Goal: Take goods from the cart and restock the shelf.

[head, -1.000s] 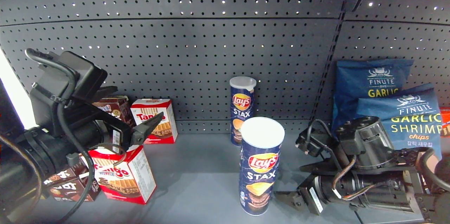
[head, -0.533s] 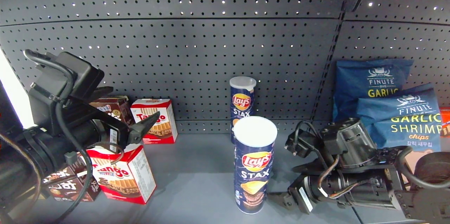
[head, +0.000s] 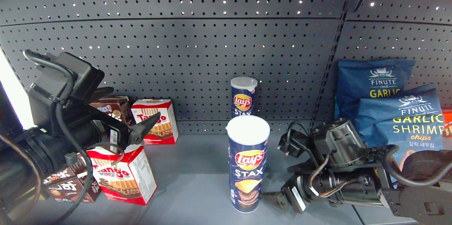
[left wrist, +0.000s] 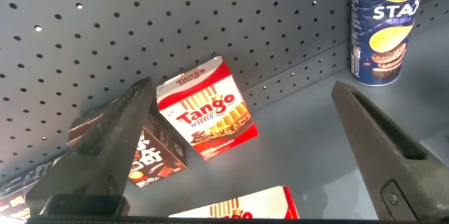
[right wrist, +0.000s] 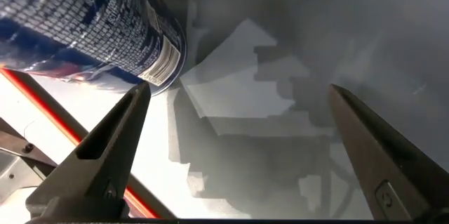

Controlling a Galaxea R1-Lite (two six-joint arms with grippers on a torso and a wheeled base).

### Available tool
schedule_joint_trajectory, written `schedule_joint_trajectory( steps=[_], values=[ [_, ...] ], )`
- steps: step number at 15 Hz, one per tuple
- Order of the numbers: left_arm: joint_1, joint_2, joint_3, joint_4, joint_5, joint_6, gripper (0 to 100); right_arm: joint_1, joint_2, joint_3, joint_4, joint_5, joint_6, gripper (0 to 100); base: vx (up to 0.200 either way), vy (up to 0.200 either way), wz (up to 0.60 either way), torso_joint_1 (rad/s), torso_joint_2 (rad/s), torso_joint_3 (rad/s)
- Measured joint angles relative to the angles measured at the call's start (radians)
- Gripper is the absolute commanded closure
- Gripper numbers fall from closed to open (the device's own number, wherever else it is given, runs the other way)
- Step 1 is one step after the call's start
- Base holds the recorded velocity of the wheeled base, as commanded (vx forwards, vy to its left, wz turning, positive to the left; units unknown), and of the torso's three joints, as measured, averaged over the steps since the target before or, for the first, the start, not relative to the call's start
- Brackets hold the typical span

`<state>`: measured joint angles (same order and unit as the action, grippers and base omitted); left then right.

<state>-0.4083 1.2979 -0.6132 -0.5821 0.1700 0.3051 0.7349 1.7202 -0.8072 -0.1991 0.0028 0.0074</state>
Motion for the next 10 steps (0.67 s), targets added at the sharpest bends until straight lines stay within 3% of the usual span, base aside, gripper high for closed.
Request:
schedule_joint_trajectory(
  steps=[6, 10],
  values=[
    [0.000, -0.011, 0.019, -0.012, 0.000, 0.000, 0, -0.020, -0.068, 0.008, -0.010, -0.018, 0.020, 0, 0.000, 0.000, 0.00, 0.000, 0.00, 0.000],
    [0.003, -0.095, 0.036, -0.009, 0.001, 0.000, 0, -0.112, -0.245, 0.009, -0.038, -0.061, 0.048, 0, 0.000, 0.000, 0.00, 0.000, 0.00, 0.000]
  ],
)
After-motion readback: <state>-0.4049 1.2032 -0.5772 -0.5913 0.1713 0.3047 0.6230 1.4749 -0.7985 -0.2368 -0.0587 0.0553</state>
